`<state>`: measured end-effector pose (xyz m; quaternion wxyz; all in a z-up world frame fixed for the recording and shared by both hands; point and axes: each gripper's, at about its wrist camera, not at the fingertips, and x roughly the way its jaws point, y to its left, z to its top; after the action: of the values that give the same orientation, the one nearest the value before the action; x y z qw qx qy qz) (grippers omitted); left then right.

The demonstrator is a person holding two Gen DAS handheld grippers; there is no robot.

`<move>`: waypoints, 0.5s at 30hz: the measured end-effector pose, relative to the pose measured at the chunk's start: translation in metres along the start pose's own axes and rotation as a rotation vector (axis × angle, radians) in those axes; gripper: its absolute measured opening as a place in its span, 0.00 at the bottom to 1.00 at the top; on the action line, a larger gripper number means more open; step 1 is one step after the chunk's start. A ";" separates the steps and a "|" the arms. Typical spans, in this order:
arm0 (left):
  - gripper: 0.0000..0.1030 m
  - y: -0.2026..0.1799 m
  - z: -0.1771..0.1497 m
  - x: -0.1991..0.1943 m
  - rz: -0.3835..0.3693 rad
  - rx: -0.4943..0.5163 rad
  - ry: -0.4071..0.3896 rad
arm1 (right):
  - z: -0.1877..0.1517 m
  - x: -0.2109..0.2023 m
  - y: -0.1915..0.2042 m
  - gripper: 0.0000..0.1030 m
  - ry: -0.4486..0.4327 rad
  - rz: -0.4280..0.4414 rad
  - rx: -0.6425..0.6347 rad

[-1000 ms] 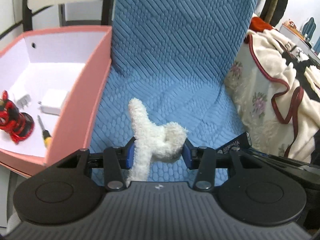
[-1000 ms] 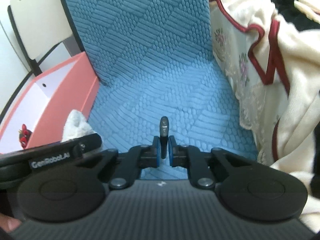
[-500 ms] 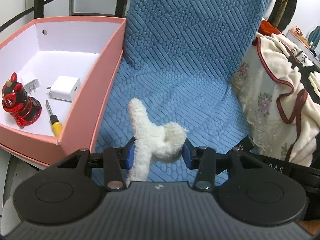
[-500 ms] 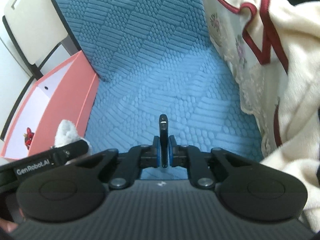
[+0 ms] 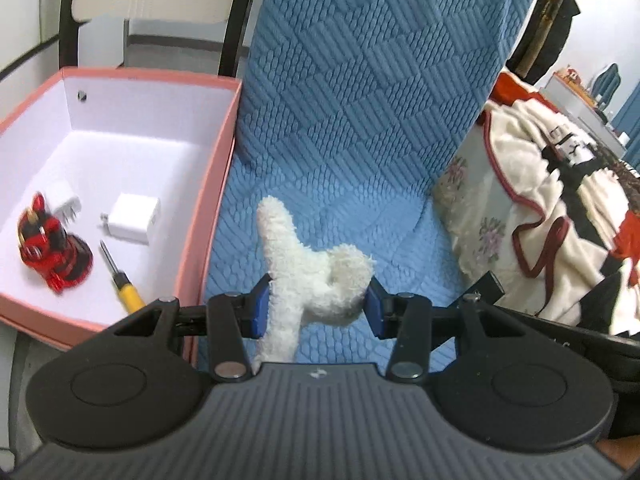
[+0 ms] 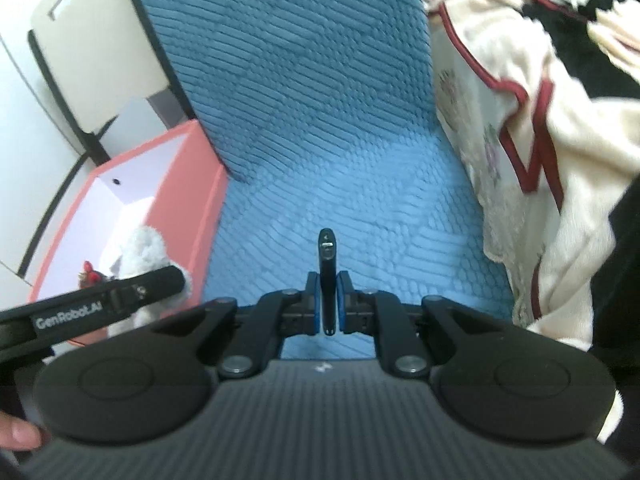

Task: Organize rigid objects
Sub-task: 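Lift and carry the plush toy and USB stick toward the pink box with both grippers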

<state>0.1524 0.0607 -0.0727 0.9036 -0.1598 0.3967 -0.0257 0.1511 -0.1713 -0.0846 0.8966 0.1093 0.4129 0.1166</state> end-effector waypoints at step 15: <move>0.51 0.049 0.047 -0.062 0.022 0.003 -0.091 | 0.043 -0.036 0.094 0.11 -0.100 0.089 -0.111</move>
<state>0.1400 0.1308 -0.0140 0.9212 -0.1551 0.3568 -0.0090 0.1500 -0.0973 -0.0041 0.9148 0.0831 0.3552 0.1733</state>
